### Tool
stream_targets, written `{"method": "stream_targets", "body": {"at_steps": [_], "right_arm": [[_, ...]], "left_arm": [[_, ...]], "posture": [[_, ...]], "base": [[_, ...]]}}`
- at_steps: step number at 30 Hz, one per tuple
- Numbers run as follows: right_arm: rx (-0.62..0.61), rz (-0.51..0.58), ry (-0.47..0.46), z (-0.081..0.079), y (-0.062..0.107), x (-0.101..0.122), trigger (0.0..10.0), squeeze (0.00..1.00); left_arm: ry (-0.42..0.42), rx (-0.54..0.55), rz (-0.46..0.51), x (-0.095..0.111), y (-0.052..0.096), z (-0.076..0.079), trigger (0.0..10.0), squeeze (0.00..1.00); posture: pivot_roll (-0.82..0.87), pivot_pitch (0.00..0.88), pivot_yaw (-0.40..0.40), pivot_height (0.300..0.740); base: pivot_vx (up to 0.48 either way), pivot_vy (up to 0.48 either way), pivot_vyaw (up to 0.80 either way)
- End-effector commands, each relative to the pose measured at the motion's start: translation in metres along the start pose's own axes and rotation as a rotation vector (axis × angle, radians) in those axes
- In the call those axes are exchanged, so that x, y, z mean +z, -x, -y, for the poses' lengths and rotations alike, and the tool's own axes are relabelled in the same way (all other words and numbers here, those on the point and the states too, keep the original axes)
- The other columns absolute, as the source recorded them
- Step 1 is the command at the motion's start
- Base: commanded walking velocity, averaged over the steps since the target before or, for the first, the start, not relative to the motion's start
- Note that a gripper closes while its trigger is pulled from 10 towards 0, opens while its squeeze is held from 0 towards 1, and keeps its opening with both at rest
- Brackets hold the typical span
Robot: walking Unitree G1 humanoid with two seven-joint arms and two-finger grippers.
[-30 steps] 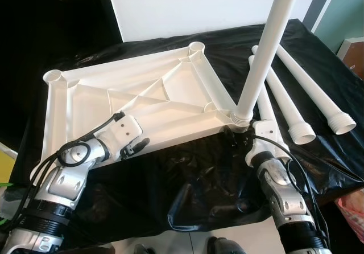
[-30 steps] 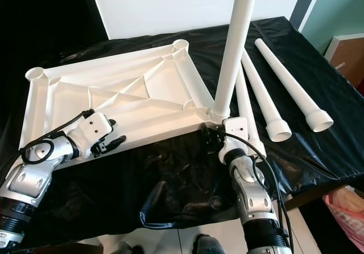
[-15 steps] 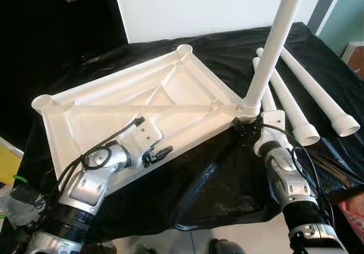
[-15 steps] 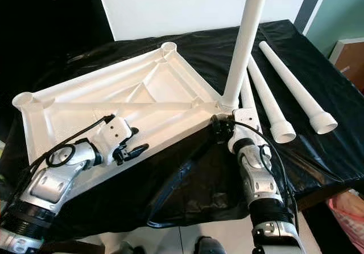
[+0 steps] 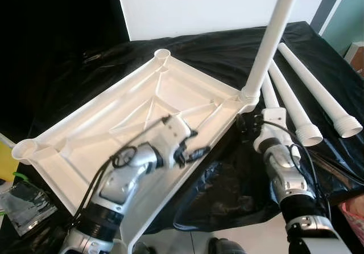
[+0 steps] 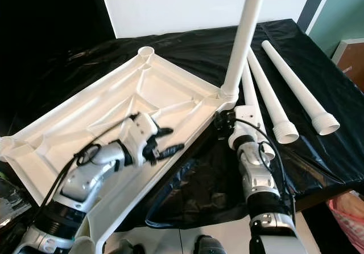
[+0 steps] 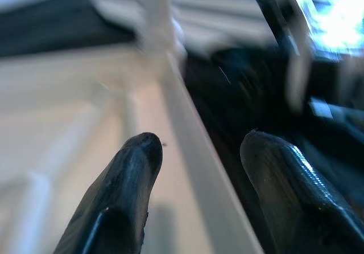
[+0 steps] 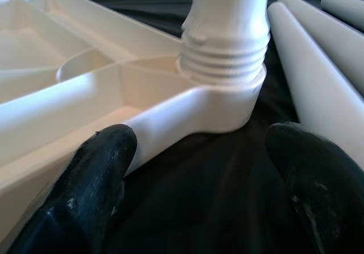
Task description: Building children table
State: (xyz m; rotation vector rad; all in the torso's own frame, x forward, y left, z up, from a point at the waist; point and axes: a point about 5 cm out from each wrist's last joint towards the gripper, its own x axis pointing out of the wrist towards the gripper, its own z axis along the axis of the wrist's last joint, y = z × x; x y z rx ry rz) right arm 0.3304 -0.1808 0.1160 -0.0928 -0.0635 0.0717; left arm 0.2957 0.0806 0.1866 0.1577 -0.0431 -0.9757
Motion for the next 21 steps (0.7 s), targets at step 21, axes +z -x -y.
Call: {"method": "stream_targets", "body": {"at_steps": [21], "right_arm": [[0.123,0.0,0.035,-0.011,-0.01,0.009,10.0,0.0]], "left_arm": [[-0.184,0.046,-0.353,-0.031,0.07,-0.032,10.0,0.0]], "posture": [[-0.02,0.111,0.012,0.74]], "base": [[0.0,0.0,0.0]]}}
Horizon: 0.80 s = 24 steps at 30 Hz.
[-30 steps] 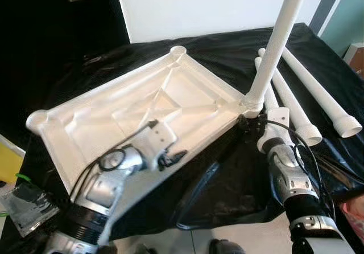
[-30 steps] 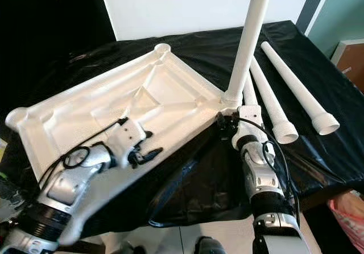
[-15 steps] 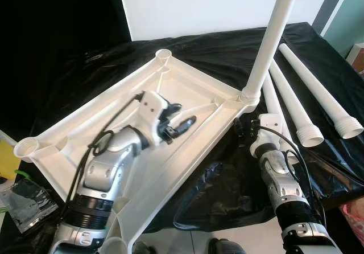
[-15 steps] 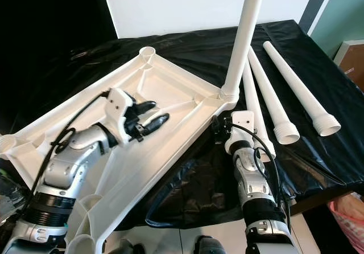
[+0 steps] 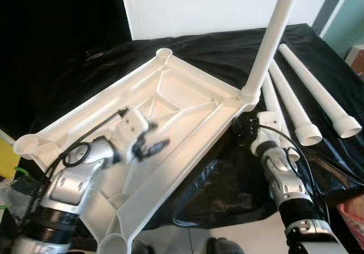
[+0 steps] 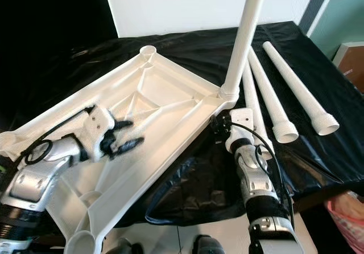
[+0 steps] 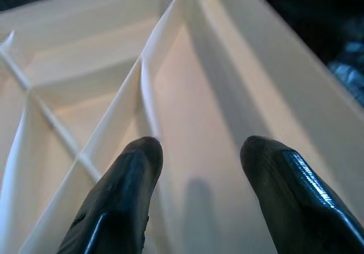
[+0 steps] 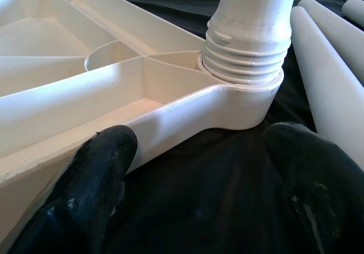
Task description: Building children table
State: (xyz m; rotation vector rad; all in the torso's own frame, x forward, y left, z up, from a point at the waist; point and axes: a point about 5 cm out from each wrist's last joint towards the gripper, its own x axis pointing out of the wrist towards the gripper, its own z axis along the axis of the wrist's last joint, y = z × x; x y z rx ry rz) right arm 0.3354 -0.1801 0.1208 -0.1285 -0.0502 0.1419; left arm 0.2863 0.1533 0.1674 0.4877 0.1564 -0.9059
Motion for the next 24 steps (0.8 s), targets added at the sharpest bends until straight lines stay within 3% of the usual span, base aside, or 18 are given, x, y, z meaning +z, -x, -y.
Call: {"method": "stream_targets", "body": {"at_steps": [1,9,14,15,18,19,21,24], "right_arm": [[0.051,0.012,0.003,-0.011,-0.005,0.005,10.0,0.0],[0.062,0.016,0.004,-0.011,-0.008,0.008,10.0,0.0],[0.094,0.003,-0.008,-0.014,-0.011,0.007,10.0,0.0],[0.12,-0.001,-0.01,-0.018,-0.014,0.007,10.0,0.0],[0.147,-0.006,-0.016,-0.022,-0.017,0.007,10.0,0.0],[0.186,-0.005,-0.014,-0.028,-0.02,0.008,10.0,0.0],[0.186,-0.005,-0.014,-0.028,-0.02,0.008,10.0,0.0],[0.244,-0.007,-0.029,-0.038,-0.028,0.012,10.0,0.0]], "left_arm": [[0.009,0.012,-0.033,-0.006,0.003,-0.002,10.0,0.0],[-0.003,0.002,-0.118,-0.017,0.019,0.001,10.0,0.0],[0.029,-0.09,-0.155,-0.021,0.023,0.018,10.0,0.0],[0.044,-0.153,-0.153,-0.021,0.019,0.03,10.0,0.0],[0.054,-0.206,-0.145,-0.02,0.016,0.041,10.0,0.0],[0.059,-0.252,-0.128,-0.018,0.008,0.051,10.0,0.0],[0.059,-0.252,-0.128,-0.018,0.008,0.051,10.0,0.0],[0.058,-0.3,-0.08,-0.01,-0.01,0.067,10.0,0.0]], "posture": [[-0.02,0.111,0.012,0.74],[-0.01,0.131,0.008,0.74],[0.0,0.135,0.007,0.74],[0.0,0.132,0.008,0.74],[0.0,0.132,0.009,0.74],[0.0,0.128,0.008,0.74],[0.0,0.128,0.008,0.74],[0.0,0.124,0.007,0.74]], "base": [[0.0,0.0,0.0],[0.0,0.0,0.0],[0.0,0.0,0.0],[0.0,0.0,0.0],[0.0,0.0,0.0],[0.0,0.0,0.0],[0.0,0.0,0.0],[0.0,0.0,0.0]]}}
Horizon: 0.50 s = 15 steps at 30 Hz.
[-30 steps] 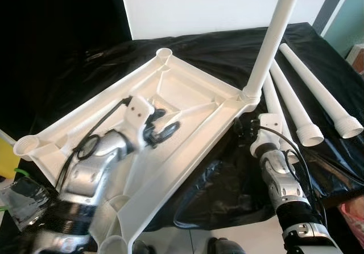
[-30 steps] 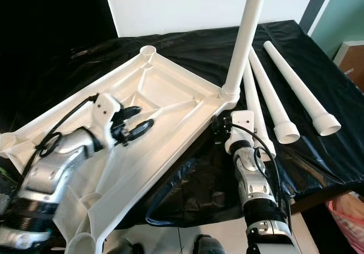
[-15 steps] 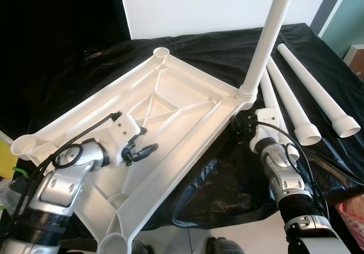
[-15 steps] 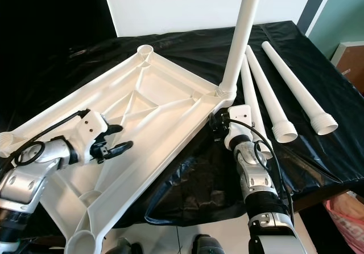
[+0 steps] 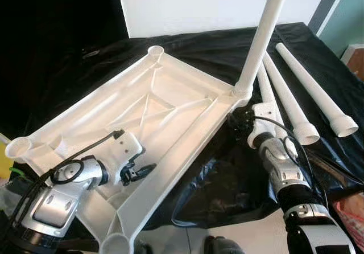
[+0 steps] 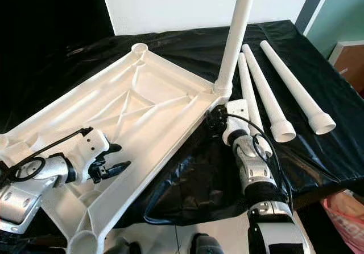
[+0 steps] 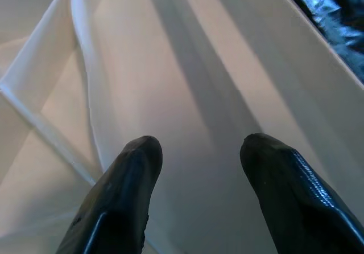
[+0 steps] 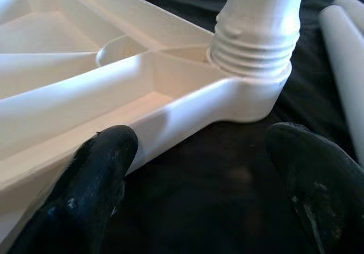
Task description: Building children table
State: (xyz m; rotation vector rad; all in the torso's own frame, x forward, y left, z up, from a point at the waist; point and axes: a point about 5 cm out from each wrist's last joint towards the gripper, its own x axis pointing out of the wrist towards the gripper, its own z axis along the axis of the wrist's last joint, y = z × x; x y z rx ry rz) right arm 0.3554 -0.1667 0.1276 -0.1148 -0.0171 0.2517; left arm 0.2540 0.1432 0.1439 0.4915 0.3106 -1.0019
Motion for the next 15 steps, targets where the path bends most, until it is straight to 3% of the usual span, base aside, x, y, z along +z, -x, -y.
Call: {"method": "stream_targets", "body": {"at_steps": [1,9,11,12,13,15], "right_arm": [[0.147,0.017,-0.015,-0.031,-0.012,0.006,10.0,0.0],[0.15,0.026,0.002,-0.034,-0.019,0.01,10.0,0.0],[0.095,0.047,0.009,-0.026,-0.02,0.013,10.0,0.0],[0.095,0.047,0.009,-0.026,-0.02,0.013,10.0,0.0],[0.031,0.06,0.012,-0.014,-0.018,0.015,10.0,0.0],[0.003,0.064,0.013,-0.009,-0.018,0.016,10.0,0.0]], "left_arm": [[0.006,-0.181,0.045,0.008,-0.024,0.03,10.0,0.0],[-0.015,-0.158,0.116,0.021,-0.041,0.034,10.0,0.0],[-0.006,-0.057,0.156,0.029,-0.043,0.021,10.0,0.0],[-0.006,-0.057,0.156,0.029,-0.043,0.021,10.0,0.0],[0.001,0.029,0.195,0.035,-0.04,0.008,10.0,0.0],[0.001,0.062,0.214,0.037,-0.038,0.002,10.0,0.0]], "posture": [[0.0,0.123,0.005,0.74],[0.0,0.118,0.001,0.74],[0.0,0.118,-0.001,0.74],[0.0,0.118,-0.001,0.74],[0.0,0.121,0.002,0.74],[0.0,0.121,0.002,0.74]], "base": [[0.0,0.0,0.0],[0.0,0.0,0.0],[0.0,0.0,0.0],[0.0,0.0,0.0],[0.0,0.0,0.0],[0.0,0.0,0.0]]}}
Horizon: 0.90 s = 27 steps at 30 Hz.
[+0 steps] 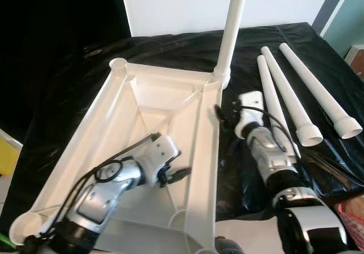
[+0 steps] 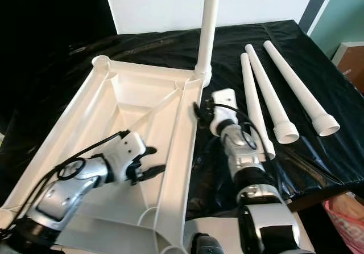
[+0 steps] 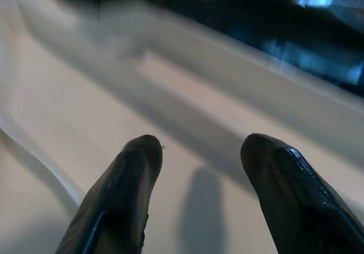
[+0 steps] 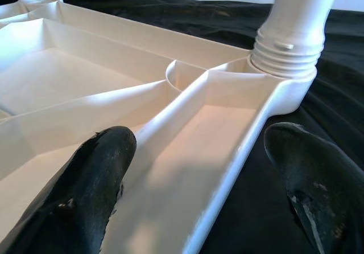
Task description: Building children table
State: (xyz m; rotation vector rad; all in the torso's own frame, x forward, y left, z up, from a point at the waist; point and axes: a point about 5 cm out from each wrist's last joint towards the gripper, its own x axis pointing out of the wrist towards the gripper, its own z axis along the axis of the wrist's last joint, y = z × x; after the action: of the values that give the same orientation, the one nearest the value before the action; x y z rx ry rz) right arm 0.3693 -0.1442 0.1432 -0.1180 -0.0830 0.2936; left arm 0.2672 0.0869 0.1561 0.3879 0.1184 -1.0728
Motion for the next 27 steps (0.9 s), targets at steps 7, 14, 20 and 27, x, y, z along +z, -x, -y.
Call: {"method": "stream_targets", "body": {"at_steps": [7,14,20,27], "right_arm": [[-0.117,0.013,-0.011,0.026,0.01,-0.004,10.0,0.0],[-0.133,0.039,-0.019,0.026,0.013,-0.004,10.0,0.0],[-0.147,0.049,-0.024,0.026,0.016,-0.005,10.0,0.0],[-0.157,0.052,-0.018,0.029,0.019,-0.005,10.0,0.0]], "left_arm": [[-0.025,0.227,0.062,0.008,0.015,-0.032,10.0,0.0],[-0.048,0.244,0.11,0.017,0.017,-0.037,10.0,0.0],[-0.034,0.226,0.142,0.019,0.022,-0.036,10.0,0.0],[-0.023,0.188,0.159,0.019,0.028,-0.031,10.0,0.0]], "posture": [[-0.01,0.129,0.02,0.74],[-0.01,0.13,0.032,0.74],[0.0,0.129,0.036,0.74],[0.0,0.132,0.034,0.74]], "base": [[0.0,0.0,0.0],[0.0,0.0,0.0],[0.0,0.0,0.0],[0.0,0.0,0.0]]}}
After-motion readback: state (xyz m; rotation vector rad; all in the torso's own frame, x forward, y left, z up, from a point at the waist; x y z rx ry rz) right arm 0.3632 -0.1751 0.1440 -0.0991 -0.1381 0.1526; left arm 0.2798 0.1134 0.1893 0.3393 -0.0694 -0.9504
